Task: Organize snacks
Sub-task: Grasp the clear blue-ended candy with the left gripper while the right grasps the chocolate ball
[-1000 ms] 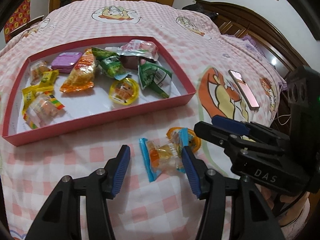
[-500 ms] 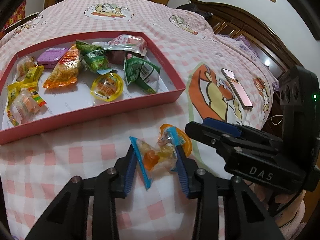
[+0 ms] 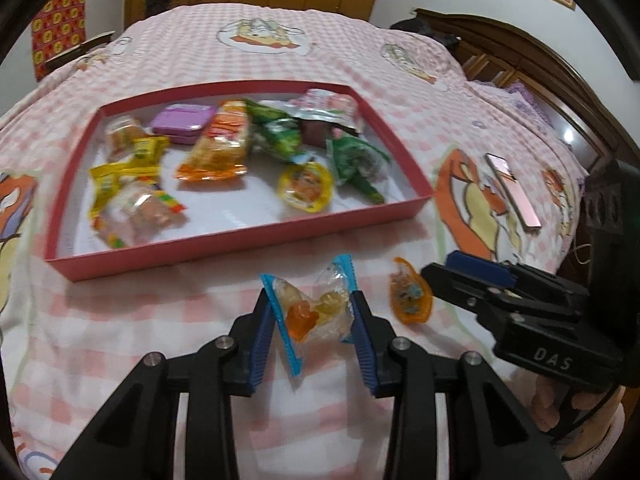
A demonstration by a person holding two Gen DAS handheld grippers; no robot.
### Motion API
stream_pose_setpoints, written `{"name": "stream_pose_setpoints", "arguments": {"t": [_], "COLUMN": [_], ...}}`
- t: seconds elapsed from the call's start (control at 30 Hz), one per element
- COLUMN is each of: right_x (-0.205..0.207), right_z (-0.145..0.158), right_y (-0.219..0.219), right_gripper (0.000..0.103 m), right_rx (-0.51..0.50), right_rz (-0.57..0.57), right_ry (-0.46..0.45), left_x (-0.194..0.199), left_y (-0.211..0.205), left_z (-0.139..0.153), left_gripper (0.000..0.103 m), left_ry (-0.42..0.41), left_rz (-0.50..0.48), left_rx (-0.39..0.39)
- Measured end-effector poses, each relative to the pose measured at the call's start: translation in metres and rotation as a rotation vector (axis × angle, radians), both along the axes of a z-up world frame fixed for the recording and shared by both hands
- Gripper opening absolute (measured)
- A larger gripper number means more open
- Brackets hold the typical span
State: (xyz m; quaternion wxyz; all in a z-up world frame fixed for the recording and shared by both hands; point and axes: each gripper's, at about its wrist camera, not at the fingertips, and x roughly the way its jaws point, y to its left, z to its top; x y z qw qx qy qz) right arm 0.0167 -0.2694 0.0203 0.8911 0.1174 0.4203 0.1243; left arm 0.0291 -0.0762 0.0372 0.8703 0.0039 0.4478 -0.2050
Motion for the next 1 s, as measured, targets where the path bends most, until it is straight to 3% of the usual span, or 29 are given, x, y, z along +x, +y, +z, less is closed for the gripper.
{"name": "stream_pose_setpoints", "arguments": {"t": [0.7,0.87,1.0], "right_x": [0.003,0.002,0.001], "right_z": [-0.012,-0.015,-0.015], "right_y": [0.05,0.062,0.064], "right_gripper": [0.049,0.049,0.038], "right_rx": [-0.055,-0.111,-0.127], "right_rz": [0.099,0.114,0.111], "right_ry": [0.02,0.007,-0.004], "left_x": [0.0,0.001,0.001], "left_y": [0.038,0.046,0.052], "left_z": [0.006,0.008,0.011], "left_gripper": [0.038,0.038,0.038], "left_ry": [-0.011,-0.011,-0.016], "left_rz": [0.085,0.103,0.114], "left_rx": [-0.025,-0.034,-0.044]}}
